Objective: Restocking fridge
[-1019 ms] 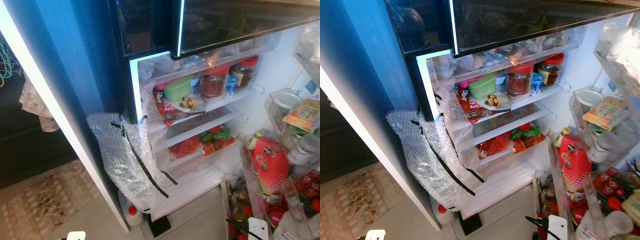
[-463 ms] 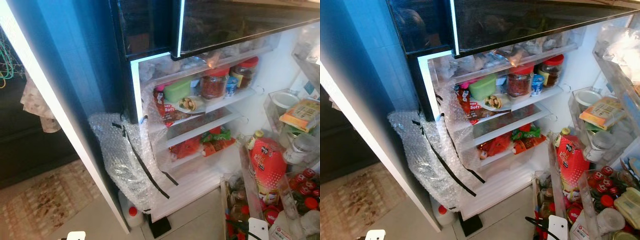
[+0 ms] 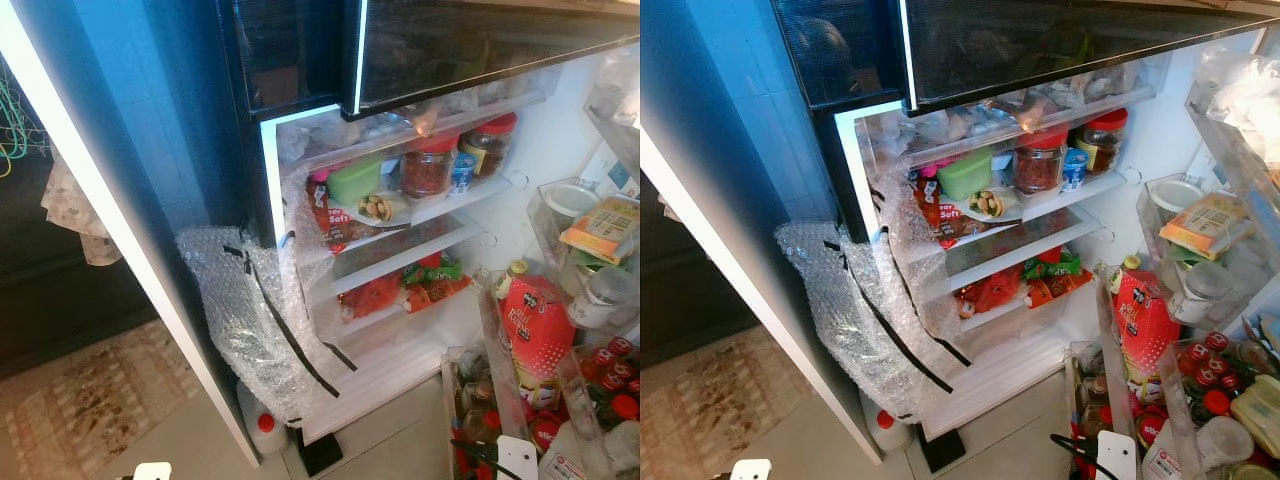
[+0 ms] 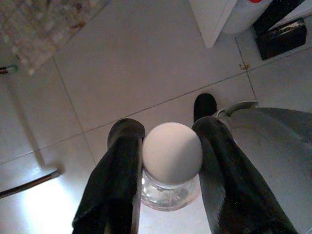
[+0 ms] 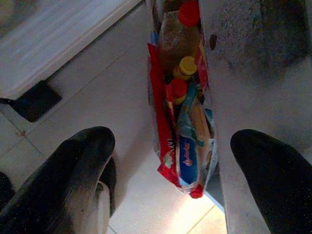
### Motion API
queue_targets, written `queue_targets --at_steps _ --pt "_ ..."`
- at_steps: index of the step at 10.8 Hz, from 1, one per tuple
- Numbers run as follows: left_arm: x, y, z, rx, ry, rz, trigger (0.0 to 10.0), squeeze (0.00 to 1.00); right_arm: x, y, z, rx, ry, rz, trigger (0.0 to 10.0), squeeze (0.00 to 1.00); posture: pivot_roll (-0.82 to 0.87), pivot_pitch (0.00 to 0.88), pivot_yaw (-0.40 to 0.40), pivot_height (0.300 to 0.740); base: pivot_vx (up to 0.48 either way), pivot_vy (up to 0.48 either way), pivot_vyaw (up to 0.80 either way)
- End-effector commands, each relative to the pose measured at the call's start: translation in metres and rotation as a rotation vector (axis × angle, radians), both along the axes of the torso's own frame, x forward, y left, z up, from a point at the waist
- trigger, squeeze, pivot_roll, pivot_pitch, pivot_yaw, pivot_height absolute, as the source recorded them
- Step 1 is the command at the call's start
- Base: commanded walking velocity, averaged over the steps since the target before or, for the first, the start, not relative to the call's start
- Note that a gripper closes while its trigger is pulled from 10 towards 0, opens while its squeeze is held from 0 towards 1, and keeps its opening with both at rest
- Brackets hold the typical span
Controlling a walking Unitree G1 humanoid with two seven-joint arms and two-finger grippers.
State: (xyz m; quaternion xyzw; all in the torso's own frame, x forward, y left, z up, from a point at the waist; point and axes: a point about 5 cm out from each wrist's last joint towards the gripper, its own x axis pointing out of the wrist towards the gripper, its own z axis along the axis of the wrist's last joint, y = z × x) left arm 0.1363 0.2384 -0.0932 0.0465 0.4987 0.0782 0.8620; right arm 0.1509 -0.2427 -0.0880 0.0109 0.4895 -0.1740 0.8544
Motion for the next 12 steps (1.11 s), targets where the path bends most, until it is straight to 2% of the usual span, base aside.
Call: queue_targets --at_steps 1,2,3,4,7,8,9,11,12 --pt "-0.001 0.004 0.0 0.008 0.011 -0.006 10.0 0.0 0.001 -0.003 0.002 -0.036 -0.003 -0.001 10.0 0.0 -0.02 0.0 0.019 0.74 0.0 0.0 0.0" --pt "-0.001 0.003 0.0 0.008 0.012 -0.007 10.0 0.0 0.002 -0.004 0.002 -0.054 0.008 0.027 10.0 0.0 -0.02 0.0 0.017 0.74 0.0 0.0 0.0" --pt "-0.001 0.003 0.0 0.007 0.013 -0.008 10.0 0.0 -0.019 -0.041 0.007 -0.103 0.032 0.022 10.0 0.0 -0.02 0.0 0.017 0.74 0.0 0.0 0.0" --pt "-0.001 0.003 0.0 0.007 0.013 -0.008 10.0 0.0 -0.03 -0.056 0.01 -0.131 0.047 0.017 10.0 0.0 -0.02 0.0 0.016 0.74 0.0 0.0 0.0" --pt "0.0 0.004 0.001 0.007 0.014 -0.013 10.0 0.0 -0.052 -0.083 0.016 -0.196 0.094 0.002 10.0 0.0 -0.03 0.0 0.021 0.74 0.0 0.0 0.0" --pt "0.0 0.004 0.001 0.009 0.015 -0.021 10.0 0.0 -0.054 -0.084 0.016 -0.196 0.099 0.006 10.0 0.0 -0.04 0.0 0.023 0.74 0.0 0.0 0.0" --pt "0.0 0.004 0.001 0.009 0.015 -0.023 10.0 0.0 -0.05 -0.079 0.015 -0.173 0.091 0.02 10.0 0.0 -0.04 0.0 0.024 0.74 0.0 0.0 0.0" --pt "0.001 0.004 0.001 0.01 0.015 -0.025 10.0 0.0 -0.036 -0.055 0.007 -0.084 0.064 0.048 10.0 0.0 -0.03 0.0 0.024 0.74 0.0 0.0 0.0" --pt "0.001 0.004 0.001 0.008 0.012 -0.018 10.0 0.0 -0.023 -0.033 0.002 -0.026 0.048 0.085 10.0 0.0 -0.03 0.0 0.024 0.74 0.0 0.0 0.0"
